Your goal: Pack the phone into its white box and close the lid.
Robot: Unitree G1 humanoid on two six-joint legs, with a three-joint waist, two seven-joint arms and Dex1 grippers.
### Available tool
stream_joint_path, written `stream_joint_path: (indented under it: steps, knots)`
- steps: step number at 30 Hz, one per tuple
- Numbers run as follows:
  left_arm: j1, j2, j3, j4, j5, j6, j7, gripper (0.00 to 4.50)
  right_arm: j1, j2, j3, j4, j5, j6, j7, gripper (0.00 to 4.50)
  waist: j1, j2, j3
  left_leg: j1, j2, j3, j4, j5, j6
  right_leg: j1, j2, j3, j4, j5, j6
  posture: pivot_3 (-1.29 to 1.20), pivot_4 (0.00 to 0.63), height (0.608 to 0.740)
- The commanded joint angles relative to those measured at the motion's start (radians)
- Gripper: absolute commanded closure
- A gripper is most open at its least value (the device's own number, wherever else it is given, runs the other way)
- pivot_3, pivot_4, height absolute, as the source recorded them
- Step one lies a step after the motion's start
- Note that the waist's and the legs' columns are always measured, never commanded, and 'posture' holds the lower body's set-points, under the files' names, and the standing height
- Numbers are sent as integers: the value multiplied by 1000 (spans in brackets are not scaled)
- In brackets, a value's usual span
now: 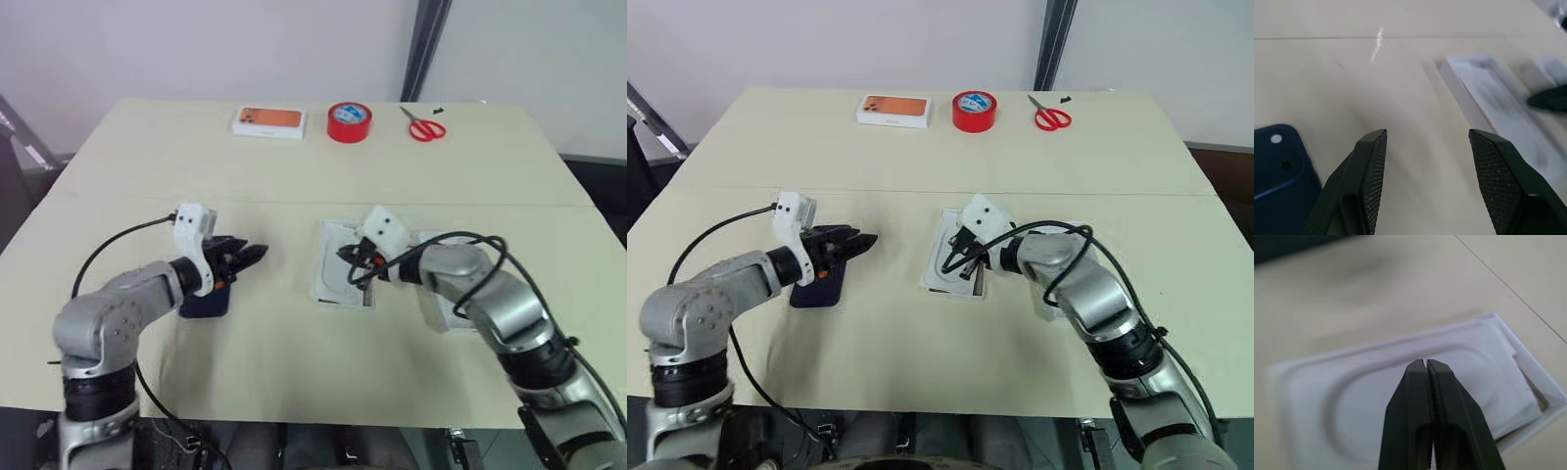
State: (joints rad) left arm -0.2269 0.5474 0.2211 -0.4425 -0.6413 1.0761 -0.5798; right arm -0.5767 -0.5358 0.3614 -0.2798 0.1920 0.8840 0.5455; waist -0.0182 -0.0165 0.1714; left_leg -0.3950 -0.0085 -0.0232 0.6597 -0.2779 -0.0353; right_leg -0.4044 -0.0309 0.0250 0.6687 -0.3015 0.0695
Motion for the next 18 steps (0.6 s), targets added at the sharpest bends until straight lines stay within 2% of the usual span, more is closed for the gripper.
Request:
stream_joint_path:
  steps: [1,4,9,15,18]
  knots:
    - [87,100,-59,-52,27,-162,-169,1683,-54,30,79,94,-119,-29,-54,4402,6,0,0,0,0,0,0,-2,4,0,0,0,0,0,0,0,150,740]
    - [156,159,-75,-62,39,-262,-256,1683,-92,73,107,199,-194,-68,-102,4402,3,0,0,0,0,0,-1,-3,5,-1,-1,-1,-1,0,-1,0,150,740]
    - [193,166,-71,-75,22,-314,-275,1683,-114,89,118,262,-288,-120,-129,4402,5,0,0,-2,0,0,-1,-3,5,-1,-1,-1,-2,1,-1,0,150,740]
    - [203,144,-93,-94,16,-321,-245,1683,-99,60,117,231,-349,-187,-91,4402,1,0,0,-3,0,-1,-1,-3,6,-3,-1,-1,-1,1,-1,0,150,740]
    - [203,138,-97,-100,12,-320,-237,1683,-71,42,91,156,-322,-217,-28,4402,1,0,0,-3,0,-1,-1,-3,6,-3,-1,-2,0,1,-1,0,150,740]
